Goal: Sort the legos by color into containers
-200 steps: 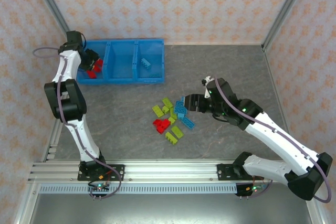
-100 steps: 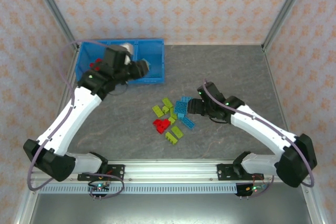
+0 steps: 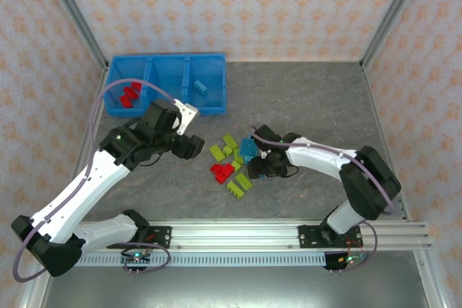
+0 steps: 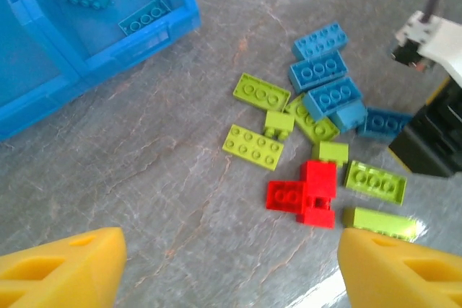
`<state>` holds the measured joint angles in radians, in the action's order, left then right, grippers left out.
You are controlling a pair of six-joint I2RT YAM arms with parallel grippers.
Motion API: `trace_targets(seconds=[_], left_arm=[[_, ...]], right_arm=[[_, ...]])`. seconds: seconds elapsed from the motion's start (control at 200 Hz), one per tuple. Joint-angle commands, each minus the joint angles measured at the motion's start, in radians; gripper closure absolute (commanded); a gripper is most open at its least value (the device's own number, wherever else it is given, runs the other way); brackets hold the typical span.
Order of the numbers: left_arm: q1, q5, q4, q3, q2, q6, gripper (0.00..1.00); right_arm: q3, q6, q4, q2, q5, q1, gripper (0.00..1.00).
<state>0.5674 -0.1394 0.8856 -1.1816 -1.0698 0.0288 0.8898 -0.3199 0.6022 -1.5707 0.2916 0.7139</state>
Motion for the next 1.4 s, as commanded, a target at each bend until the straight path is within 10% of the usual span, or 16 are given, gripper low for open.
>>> trace_targets(seconds=[0.0, 0.305, 0.761, 1.036, 1.396], left_arm=[[-0.004, -0.013, -0.027, 0.028, 0.002, 0.072, 0.15], [-0.003, -0.075, -0.113, 0.095, 0.092, 0.095, 0.01], [-0.006, -0.083, -0.207, 0.167, 0.239, 0.112, 0.00], [-0.005, -0.044, -0.195, 0.186, 0.201, 0.127, 0.00], [-0.003, 0.123, -0.183, 0.183, 0.173, 0.122, 0.00]], right_arm=[[0.059, 0.017, 0.015, -0.051, -0.090, 0.014, 0.35], [0.043, 0.006, -0.011, -0.053, -0.117, 0.031, 0.67], [0.109, 0.027, -0.179, 0.258, -0.206, 0.053, 0.79], [0.568, 0.087, -0.276, -0.159, -0.183, 0.056, 0.79], [1.406, 0.204, 0.056, -0.839, -0.366, 0.046, 0.76]])
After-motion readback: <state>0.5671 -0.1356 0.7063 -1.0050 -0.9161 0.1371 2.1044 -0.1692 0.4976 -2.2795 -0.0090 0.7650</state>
